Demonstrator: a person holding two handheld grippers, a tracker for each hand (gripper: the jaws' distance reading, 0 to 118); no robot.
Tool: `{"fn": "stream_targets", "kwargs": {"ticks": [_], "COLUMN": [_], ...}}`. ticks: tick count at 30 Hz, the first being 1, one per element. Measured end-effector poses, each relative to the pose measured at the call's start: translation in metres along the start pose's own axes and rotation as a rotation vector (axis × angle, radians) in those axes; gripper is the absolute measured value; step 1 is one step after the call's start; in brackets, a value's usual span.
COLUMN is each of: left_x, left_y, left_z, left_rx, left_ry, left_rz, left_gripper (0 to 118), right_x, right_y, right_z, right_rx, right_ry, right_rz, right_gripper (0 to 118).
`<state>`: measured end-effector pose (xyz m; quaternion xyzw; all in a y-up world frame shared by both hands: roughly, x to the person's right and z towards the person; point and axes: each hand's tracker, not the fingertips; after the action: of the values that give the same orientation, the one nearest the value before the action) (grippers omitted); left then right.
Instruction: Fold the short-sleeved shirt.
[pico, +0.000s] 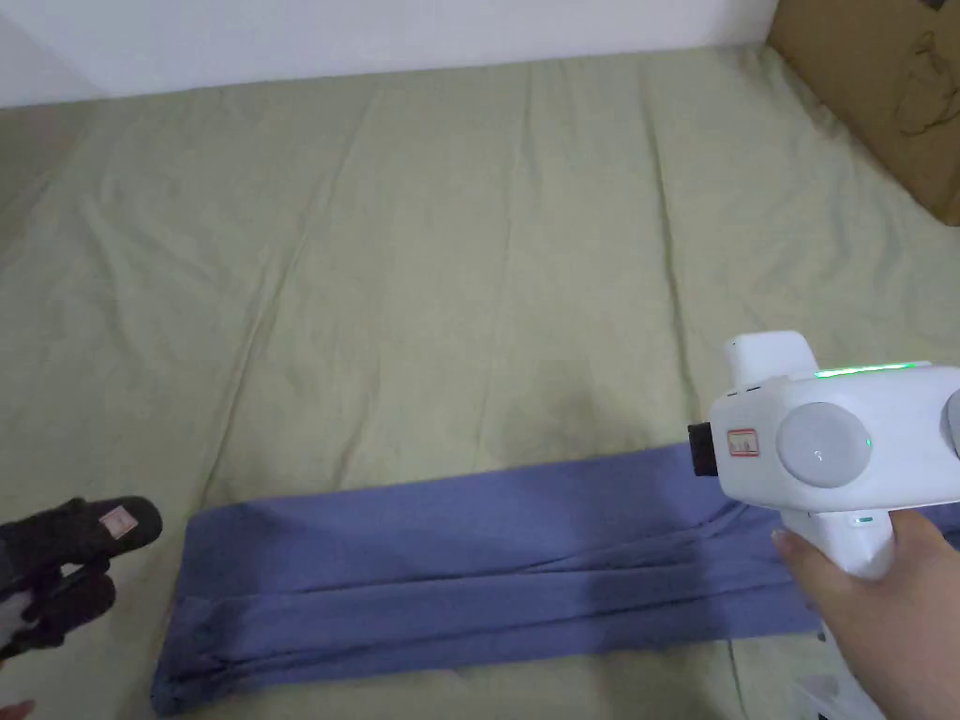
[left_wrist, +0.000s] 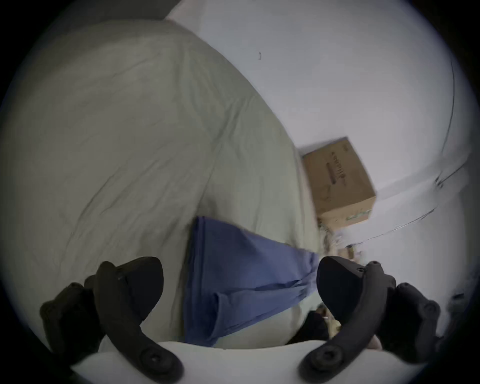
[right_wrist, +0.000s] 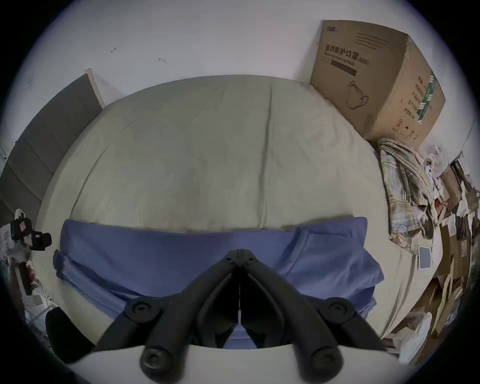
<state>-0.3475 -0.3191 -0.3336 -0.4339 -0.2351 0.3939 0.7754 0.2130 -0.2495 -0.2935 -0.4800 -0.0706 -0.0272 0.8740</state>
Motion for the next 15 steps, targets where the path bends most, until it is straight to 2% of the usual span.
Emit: {"fn": "stream_targets", "kwargs": {"ticks": [2, 4, 5, 7, 9, 10, 11, 12, 13, 14, 15], "left_x": [-0.021, -0.035, -0.037, -0.029, -0.029, -0.025, -0.024, -0.026, -0.027, -0.024, -0.018], "left_y": [-0.007, -0.014, -0.017, -0.013, -0.02, -0.021, -0.023, -0.026, -0.032, -0.031, -0.028], "left_z": [-0.012, -0.032, -0.045, -0.061, -0.076, -0.083, -0.089, -0.094, -0.101, -0.093, -0.09], "left_rx": [-0.018, -0.067, -0.117, -0.166, -0.187, -0.191, -0.201, -0.225, -0.245, -0.176, -0.167], "left_ry": [-0.095, -0.078, -0.136, -0.34, -0.331, -0.304, -0.229, -0.092, 0.062, -0.11, -0.108], "left_rz": [0.085, 0.163, 0.19, 0.161, 0.189, 0.168, 0.12, 0.077, 0.026, 0.07, 0.085], "left_gripper": [118, 118, 118, 118, 117, 110, 76, 23, 4, 4, 4], "right_x": [-0.001, -0.002, -0.002, -0.003, -0.002, 0.0, 0.002, 0.004, 0.006, 0.007, 0.009], "right_y": [0.001, 0.002, 0.002, 0.002, 0.003, 0.003, 0.004, 0.004, 0.004, 0.004, 0.004], "right_z": [-0.002, -0.005, -0.006, -0.007, -0.006, -0.006, -0.007, -0.007, -0.006, -0.006, -0.006], "right_rx": [-0.011, -0.023, -0.028, -0.035, -0.043, -0.046, -0.049, -0.05, -0.049, -0.05, -0.052], "right_ry": [0.017, 0.031, 0.033, 0.037, 0.043, 0.049, 0.056, 0.059, 0.062, 0.065, 0.067], "right_rz": [0.0, 0.002, 0.007, 0.02, 0.028, 0.027, 0.024, 0.019, 0.013, 0.01, 0.01], "right_gripper": [1, 1, 1, 1, 1, 1, 1, 1, 1, 1, 1]}}
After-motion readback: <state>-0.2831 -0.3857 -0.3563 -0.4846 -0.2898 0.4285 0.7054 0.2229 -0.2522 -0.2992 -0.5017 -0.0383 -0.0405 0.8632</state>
